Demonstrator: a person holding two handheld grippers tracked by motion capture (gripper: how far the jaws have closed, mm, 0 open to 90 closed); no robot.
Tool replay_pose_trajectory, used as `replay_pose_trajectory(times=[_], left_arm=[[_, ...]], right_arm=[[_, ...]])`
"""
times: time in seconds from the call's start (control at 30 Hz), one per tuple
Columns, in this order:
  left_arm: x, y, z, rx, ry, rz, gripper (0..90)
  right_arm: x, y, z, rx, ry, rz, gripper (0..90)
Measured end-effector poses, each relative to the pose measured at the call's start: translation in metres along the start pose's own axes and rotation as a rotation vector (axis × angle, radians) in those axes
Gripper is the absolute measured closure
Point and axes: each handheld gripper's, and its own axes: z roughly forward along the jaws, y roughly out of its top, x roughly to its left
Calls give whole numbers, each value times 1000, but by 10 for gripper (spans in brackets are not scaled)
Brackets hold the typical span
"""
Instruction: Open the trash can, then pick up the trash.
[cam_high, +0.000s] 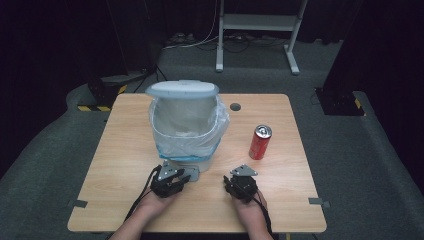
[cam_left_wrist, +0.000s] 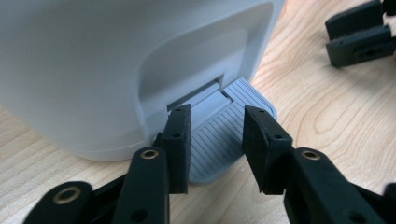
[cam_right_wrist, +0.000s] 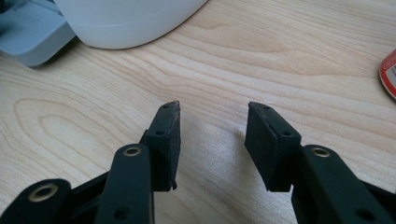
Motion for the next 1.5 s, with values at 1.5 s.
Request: replay_pose_trajectory(times=[1.5], left_arm=[[3, 2, 2, 23, -18, -13, 605]], right_arm=[[-74, -8, -47, -191, -258, 83, 372]])
